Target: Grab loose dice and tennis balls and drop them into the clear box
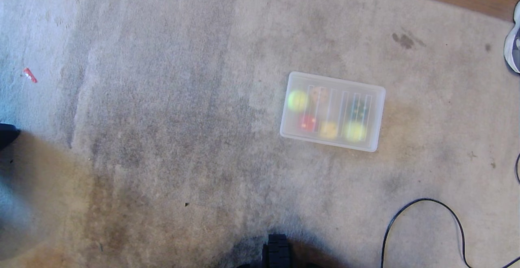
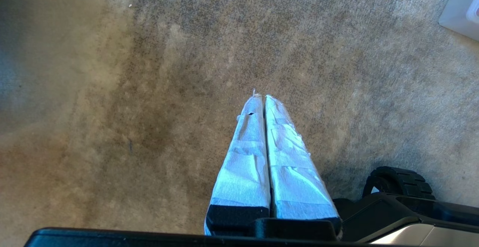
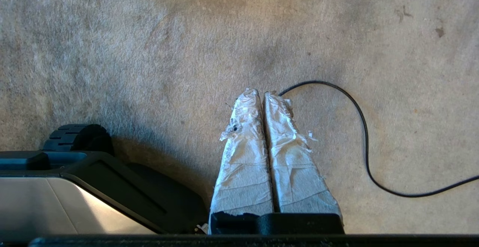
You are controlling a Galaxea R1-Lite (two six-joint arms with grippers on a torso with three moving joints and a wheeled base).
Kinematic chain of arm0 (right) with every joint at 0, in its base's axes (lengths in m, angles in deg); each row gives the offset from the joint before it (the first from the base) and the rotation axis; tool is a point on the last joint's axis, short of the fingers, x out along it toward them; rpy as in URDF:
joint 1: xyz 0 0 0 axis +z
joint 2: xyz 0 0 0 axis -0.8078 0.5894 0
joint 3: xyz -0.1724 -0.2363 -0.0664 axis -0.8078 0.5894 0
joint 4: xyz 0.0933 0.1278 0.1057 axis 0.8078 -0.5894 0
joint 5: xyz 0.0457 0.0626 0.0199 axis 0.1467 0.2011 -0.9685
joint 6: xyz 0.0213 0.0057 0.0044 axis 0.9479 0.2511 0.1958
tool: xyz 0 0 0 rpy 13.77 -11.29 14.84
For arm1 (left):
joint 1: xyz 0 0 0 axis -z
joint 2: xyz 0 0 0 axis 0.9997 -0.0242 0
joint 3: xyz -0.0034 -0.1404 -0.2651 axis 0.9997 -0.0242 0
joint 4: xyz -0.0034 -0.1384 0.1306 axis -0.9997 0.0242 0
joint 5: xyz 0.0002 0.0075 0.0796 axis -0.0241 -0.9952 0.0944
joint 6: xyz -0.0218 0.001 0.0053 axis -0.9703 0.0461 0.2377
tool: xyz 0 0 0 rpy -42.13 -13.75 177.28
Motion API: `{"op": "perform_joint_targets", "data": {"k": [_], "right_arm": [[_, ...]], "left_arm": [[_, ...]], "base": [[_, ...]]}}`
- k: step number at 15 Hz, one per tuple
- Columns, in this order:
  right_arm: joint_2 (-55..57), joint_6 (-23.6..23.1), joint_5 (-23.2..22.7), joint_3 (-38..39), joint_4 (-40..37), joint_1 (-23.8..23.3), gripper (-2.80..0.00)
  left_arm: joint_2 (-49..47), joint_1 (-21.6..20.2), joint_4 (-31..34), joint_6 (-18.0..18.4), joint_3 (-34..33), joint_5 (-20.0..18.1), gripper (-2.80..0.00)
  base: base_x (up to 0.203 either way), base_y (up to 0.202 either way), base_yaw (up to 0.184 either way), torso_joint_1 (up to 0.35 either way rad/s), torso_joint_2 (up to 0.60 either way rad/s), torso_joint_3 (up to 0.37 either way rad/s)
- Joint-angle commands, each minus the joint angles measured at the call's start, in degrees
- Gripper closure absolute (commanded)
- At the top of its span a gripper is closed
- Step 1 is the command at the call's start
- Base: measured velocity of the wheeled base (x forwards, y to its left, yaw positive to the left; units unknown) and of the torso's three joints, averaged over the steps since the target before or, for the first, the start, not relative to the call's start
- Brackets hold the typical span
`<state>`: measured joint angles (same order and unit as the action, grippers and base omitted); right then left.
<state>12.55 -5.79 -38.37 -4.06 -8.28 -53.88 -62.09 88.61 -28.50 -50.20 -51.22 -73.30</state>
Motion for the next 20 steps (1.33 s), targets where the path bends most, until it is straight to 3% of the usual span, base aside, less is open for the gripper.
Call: {"op": "perform_joint_targets", "data": {"k": [1,7,20], "right_arm": [[0.24,-0.02,-0.04,-0.02,-0.06,0.00,0.00],[0.24,-0.02,-0.04,-0.02,-0.06,0.00,0.00],[0.24,-0.02,-0.04,-0.02,-0.06,0.00,0.00]], "left_arm": [[0.00,0.00,-0.04,-0.18,0.00,0.01,0.00],[0.00,0.00,-0.04,-0.26,0.00,0.01,0.00],[0.00,0.00,-0.04,-0.36,0.00,0.01,0.00]], "base": [[0.000,0.000,0.000,0.000,0.00,0.000],[0.000,0.000,0.000,0.001,0.00,0.019],[0.000,0.000,0.000,0.002,0.00,0.195]]}}
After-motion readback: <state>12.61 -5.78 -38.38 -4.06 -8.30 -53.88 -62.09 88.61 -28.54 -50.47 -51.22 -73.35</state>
